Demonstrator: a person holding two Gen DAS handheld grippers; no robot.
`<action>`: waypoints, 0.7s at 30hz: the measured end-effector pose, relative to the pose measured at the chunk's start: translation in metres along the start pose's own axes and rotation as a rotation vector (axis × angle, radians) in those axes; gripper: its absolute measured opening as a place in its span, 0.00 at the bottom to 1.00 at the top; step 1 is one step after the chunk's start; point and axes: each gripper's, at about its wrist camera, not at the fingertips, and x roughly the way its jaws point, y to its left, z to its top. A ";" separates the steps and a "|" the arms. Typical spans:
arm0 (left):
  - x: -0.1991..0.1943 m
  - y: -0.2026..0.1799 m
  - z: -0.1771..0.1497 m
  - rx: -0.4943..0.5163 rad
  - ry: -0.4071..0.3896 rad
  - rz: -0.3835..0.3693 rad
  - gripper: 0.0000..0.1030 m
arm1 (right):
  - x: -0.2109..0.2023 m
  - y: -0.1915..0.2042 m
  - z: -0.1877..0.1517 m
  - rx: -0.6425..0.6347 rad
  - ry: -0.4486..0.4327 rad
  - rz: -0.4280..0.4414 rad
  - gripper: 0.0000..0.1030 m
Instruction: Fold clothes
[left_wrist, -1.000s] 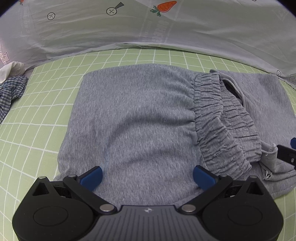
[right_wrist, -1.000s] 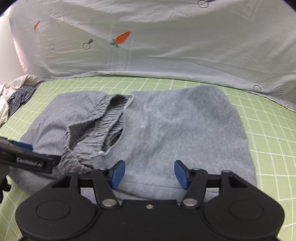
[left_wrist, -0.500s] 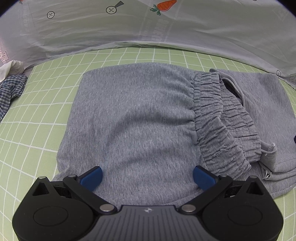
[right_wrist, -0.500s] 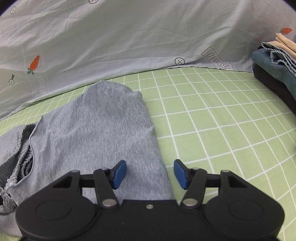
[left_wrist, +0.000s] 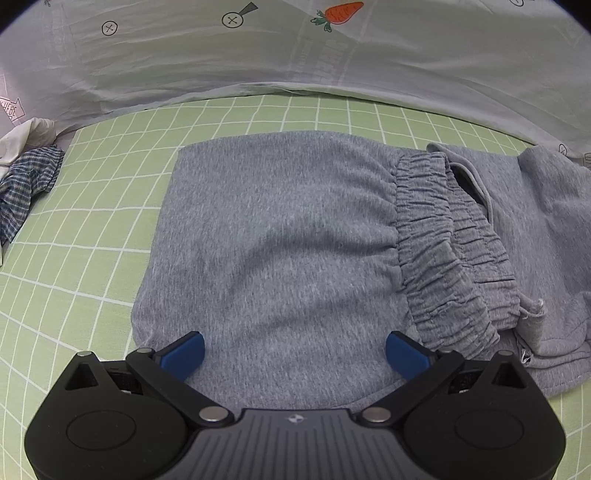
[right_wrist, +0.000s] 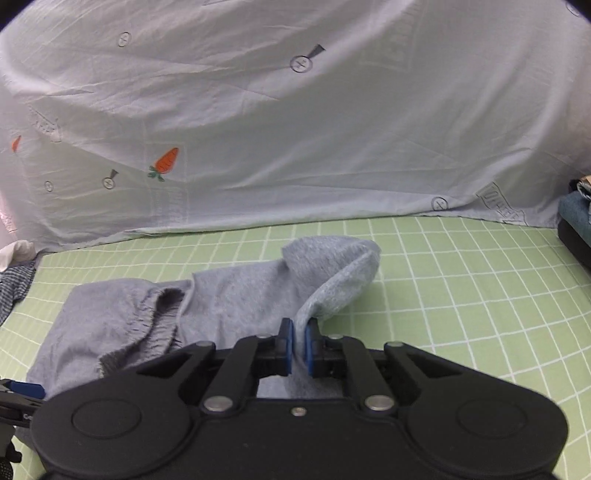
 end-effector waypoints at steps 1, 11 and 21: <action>-0.004 0.004 0.000 -0.007 -0.010 -0.002 1.00 | -0.001 0.015 0.003 -0.023 -0.007 0.035 0.07; -0.022 0.048 -0.020 -0.112 -0.010 0.017 1.00 | 0.042 0.124 -0.026 -0.200 0.140 0.197 0.11; -0.039 0.033 -0.003 -0.074 -0.080 -0.072 0.99 | -0.013 0.058 -0.015 -0.071 0.012 0.049 0.89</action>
